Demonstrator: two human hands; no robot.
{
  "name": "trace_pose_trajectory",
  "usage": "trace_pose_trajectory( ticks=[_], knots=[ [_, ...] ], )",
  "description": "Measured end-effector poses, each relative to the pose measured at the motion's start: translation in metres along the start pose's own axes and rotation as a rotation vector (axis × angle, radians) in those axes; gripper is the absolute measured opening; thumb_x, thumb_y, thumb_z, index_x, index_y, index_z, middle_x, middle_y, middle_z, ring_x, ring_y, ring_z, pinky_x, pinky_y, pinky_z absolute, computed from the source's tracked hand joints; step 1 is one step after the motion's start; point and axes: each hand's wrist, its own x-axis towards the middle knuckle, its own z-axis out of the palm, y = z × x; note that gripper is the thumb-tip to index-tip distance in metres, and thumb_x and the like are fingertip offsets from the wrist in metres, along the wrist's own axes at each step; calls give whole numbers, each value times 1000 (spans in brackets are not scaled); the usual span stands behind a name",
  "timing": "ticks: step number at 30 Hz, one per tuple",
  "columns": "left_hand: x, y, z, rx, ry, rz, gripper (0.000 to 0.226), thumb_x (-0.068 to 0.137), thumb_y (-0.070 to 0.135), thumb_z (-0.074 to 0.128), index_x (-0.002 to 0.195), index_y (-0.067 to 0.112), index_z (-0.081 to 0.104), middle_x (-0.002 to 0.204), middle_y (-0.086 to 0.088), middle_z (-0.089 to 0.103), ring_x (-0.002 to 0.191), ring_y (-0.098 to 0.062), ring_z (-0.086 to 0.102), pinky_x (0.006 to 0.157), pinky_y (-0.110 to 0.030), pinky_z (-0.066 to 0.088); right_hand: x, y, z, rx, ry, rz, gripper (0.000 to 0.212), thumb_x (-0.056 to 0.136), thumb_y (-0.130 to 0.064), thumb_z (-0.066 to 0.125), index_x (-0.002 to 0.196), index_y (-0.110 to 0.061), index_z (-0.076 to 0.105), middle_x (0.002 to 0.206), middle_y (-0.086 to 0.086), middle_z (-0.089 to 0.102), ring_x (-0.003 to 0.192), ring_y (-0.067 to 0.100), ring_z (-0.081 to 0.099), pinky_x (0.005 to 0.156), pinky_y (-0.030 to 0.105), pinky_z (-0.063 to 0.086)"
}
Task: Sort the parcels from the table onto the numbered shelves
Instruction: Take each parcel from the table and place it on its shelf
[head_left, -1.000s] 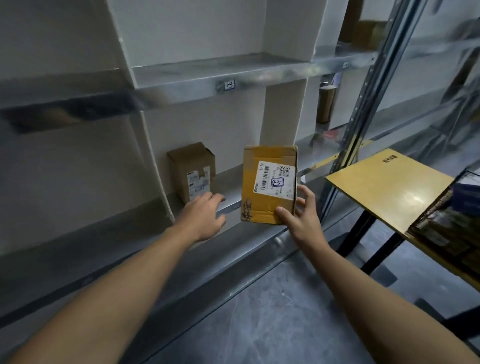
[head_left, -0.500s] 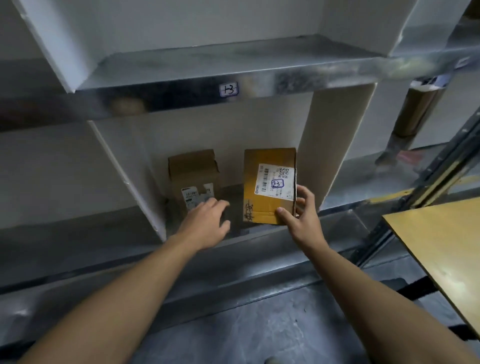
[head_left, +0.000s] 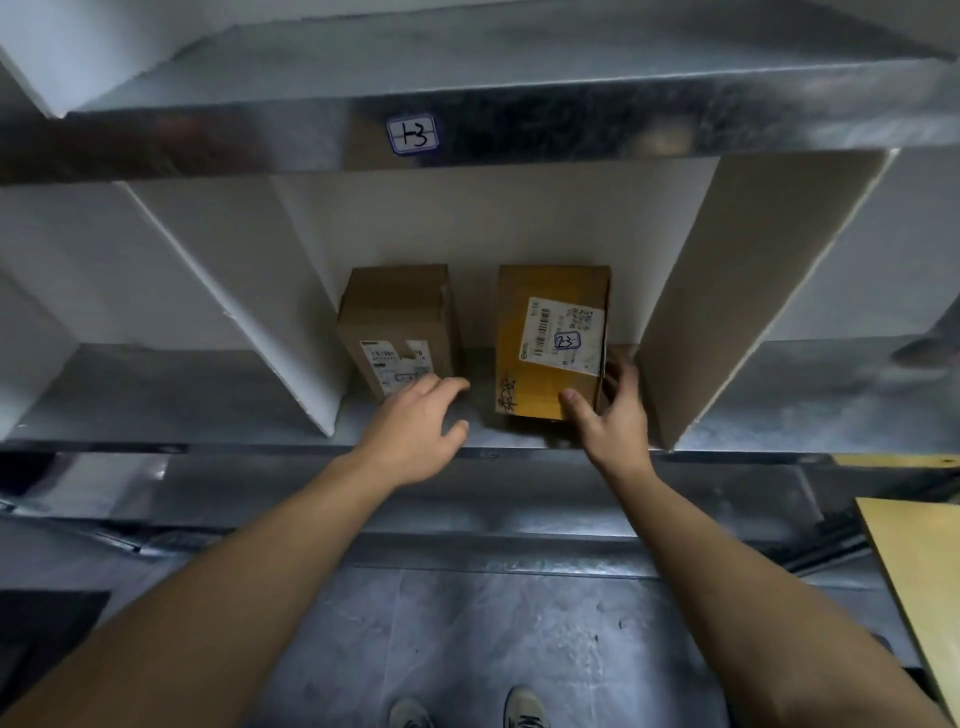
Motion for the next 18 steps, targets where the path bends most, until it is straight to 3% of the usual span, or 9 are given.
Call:
trace_pose_trajectory(
  ticks=[7, 13, 18],
  knots=[
    [4, 16, 6, -61, -6, 5, 59, 95, 36, 53, 150, 28, 31, 143, -1, 44, 133, -21, 40, 109, -36, 35, 0, 6, 5, 22, -54, 58, 73, 88, -26, 77, 147, -29, 34, 138, -1, 59, 129, 20, 54, 110, 46, 44],
    [8, 28, 13, -139, 20, -1, 66, 93, 37, 56, 151, 29, 24, 148, 1, 38, 135, -17, 39, 111, -36, 35, 4, -2, -2, 48, -48, -31, 78, 83, -32, 81, 147, -30, 36, 127, -13, 57, 120, 9, 55, 103, 30, 45],
    [7, 33, 13, -240, 122, -47, 66, 92, 34, 59, 149, 28, 26, 148, 2, 38, 132, -16, 42, 111, -40, 38, 6, -12, -1, 64, -46, -38, 68, 89, -28, 76, 146, -29, 39, 131, -7, 59, 116, 4, 52, 100, 24, 42]
  ],
)
